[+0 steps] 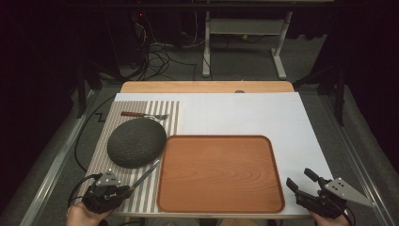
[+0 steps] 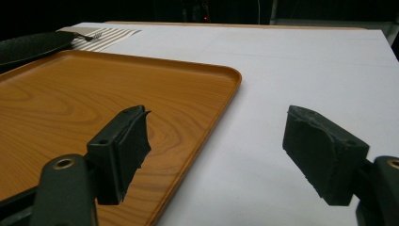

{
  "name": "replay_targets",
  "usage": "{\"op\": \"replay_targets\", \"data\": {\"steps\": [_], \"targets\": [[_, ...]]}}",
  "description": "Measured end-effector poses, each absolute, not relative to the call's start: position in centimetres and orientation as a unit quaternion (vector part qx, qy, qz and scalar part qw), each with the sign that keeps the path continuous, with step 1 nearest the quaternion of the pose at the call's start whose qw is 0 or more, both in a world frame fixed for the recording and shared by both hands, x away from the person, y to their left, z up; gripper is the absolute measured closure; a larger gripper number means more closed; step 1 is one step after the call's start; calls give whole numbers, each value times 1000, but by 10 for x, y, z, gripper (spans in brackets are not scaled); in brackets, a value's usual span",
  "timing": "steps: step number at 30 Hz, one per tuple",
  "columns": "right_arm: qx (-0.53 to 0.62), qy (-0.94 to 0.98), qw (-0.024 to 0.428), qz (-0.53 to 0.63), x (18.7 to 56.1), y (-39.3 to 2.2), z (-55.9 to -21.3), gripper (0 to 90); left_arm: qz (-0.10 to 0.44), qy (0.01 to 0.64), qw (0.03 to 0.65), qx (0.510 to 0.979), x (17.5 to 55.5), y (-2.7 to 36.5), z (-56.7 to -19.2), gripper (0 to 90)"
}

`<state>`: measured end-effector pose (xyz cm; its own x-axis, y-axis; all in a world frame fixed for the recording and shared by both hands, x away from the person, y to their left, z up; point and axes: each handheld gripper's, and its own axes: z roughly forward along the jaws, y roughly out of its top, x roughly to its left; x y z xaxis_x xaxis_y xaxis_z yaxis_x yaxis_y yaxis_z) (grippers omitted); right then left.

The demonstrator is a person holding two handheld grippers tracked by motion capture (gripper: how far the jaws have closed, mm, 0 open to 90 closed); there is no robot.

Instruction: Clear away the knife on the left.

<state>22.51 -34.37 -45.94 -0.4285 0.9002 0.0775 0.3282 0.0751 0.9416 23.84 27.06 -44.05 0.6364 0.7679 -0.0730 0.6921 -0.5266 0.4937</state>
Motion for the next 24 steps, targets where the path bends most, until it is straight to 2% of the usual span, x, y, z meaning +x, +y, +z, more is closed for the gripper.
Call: {"op": "replay_targets", "data": {"steps": [24], "targets": [[449,682,281,504,225,-342,-459,236,82,394,272,874,240,239,-429,728]]}}
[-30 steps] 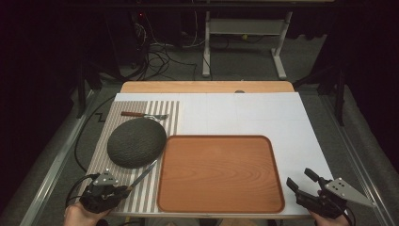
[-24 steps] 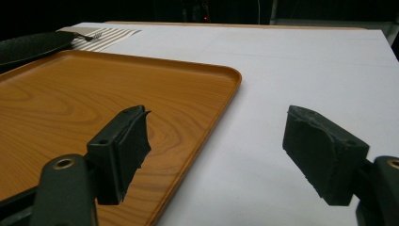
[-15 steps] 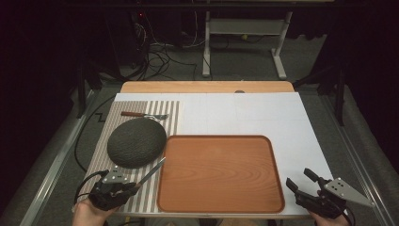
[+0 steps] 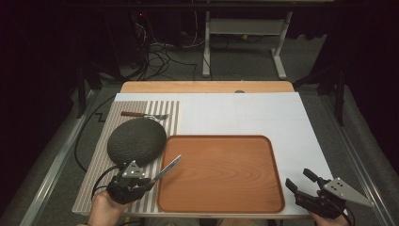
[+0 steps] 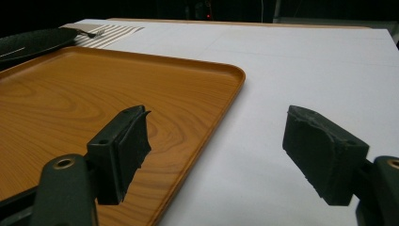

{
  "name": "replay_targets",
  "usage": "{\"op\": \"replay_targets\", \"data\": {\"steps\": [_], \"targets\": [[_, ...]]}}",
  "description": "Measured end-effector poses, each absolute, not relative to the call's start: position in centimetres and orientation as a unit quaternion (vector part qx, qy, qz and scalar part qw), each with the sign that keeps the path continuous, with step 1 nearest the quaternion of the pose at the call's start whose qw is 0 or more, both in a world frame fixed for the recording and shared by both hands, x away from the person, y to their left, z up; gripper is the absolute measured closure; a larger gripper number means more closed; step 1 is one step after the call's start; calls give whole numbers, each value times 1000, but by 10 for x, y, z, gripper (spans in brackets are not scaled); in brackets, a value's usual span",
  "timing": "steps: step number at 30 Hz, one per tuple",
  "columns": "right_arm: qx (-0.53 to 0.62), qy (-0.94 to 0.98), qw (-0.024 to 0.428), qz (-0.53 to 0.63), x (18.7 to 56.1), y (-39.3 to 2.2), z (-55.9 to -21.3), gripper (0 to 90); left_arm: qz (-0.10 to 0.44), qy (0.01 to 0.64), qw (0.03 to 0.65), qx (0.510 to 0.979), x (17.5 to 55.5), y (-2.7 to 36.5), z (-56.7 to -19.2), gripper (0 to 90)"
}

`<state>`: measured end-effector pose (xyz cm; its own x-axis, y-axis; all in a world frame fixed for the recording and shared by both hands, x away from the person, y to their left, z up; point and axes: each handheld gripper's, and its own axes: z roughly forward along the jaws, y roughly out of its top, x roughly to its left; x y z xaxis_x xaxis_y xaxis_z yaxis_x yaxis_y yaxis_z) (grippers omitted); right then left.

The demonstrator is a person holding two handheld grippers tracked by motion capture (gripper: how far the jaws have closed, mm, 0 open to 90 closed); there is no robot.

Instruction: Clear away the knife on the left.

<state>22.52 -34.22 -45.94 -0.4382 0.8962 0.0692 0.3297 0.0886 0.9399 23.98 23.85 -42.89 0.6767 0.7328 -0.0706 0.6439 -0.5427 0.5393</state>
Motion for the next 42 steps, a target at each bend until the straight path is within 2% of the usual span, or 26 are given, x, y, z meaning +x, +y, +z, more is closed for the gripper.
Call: {"op": "replay_targets", "data": {"steps": [18,42], "targets": [[445,687,278,503,225,-341,-459,236,76,358,269,891,260,191,-422,728],[445,689,280,499,225,-341,-459,236,66,343,261,900,289,144,-426,727]]}}
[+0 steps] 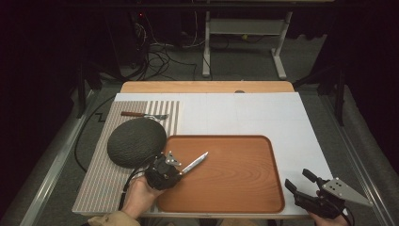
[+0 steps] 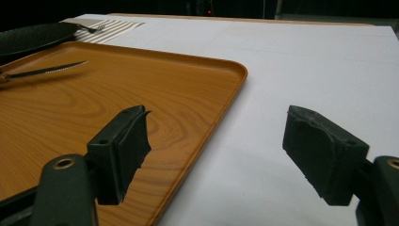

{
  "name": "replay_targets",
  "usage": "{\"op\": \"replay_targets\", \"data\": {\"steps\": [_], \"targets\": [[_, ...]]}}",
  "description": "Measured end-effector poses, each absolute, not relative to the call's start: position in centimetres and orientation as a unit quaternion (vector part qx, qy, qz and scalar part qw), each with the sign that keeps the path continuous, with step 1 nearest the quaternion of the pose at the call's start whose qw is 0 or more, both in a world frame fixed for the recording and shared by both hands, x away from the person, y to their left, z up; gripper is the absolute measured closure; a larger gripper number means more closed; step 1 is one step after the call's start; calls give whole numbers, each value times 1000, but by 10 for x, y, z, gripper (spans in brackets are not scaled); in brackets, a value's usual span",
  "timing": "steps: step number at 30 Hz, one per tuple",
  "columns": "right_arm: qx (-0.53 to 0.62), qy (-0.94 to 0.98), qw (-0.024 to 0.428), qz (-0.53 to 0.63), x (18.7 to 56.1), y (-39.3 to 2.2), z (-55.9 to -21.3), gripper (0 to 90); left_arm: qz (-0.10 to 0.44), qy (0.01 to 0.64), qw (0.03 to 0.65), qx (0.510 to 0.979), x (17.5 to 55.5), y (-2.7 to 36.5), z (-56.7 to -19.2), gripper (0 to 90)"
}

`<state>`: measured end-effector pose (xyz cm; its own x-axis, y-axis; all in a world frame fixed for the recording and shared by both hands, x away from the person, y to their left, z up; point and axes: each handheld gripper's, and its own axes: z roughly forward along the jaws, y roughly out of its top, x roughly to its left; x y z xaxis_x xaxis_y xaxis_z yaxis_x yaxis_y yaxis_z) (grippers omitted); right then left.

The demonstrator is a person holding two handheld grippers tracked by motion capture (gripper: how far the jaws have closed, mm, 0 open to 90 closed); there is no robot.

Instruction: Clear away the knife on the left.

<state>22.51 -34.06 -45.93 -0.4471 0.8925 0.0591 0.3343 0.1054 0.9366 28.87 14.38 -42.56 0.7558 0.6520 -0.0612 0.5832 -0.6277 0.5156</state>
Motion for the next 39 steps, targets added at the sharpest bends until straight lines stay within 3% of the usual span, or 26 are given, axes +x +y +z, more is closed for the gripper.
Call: {"op": "replay_targets", "data": {"steps": [17,20,27,39], "targets": [[445,693,275,497,226,-340,-460,236,64,337,232,910,300,117,-440,718],[447,693,274,496,226,-340,-460,236,60,336,227,912,301,114,-443,659],[447,694,273,494,226,-340,-460,236,59,337,227,912,301,111,-444,658],[448,695,271,492,226,-340,-461,236,67,323,246,911,299,110,-438,749]]}}
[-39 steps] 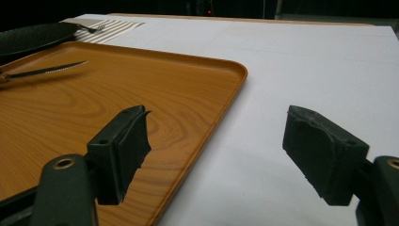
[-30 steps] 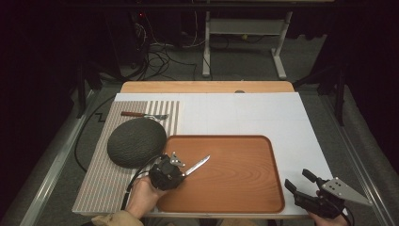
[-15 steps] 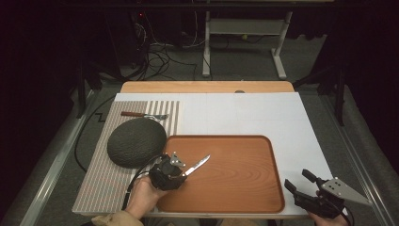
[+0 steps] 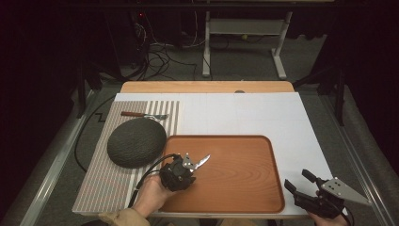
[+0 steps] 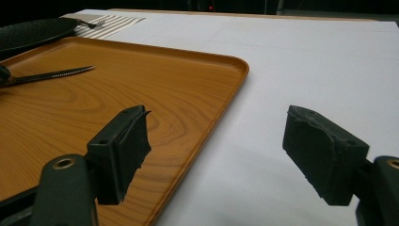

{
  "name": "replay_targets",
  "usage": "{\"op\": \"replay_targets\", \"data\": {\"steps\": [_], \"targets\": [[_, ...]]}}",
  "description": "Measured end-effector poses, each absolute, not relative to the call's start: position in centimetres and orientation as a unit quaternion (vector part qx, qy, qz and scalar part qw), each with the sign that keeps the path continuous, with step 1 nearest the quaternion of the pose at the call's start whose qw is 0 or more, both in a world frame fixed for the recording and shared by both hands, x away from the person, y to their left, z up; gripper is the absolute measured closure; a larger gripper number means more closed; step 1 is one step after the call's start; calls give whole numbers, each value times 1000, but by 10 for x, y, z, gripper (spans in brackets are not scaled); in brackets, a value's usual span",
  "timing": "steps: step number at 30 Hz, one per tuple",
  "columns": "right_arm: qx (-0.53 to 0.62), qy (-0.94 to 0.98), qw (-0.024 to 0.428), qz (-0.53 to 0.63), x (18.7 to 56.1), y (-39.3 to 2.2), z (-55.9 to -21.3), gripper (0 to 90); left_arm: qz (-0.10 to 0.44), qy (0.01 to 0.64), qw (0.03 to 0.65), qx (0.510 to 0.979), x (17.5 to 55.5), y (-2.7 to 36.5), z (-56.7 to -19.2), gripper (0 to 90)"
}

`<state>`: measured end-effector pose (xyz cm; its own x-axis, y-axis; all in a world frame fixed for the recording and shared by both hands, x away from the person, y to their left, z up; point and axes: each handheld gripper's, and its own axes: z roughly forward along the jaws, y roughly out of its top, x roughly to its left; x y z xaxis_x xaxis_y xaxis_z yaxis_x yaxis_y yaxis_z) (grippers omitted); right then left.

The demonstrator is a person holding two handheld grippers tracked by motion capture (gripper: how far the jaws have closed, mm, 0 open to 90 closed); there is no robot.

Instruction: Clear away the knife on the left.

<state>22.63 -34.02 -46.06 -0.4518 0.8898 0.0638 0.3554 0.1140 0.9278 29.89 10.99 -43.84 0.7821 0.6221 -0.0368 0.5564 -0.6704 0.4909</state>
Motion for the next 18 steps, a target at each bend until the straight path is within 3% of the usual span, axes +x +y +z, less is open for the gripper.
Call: {"op": "replay_targets", "data": {"steps": [18], "targets": [[446,697,271,492,226,-340,-461,236,64,278,218,933,302,78,-439,773]]}}
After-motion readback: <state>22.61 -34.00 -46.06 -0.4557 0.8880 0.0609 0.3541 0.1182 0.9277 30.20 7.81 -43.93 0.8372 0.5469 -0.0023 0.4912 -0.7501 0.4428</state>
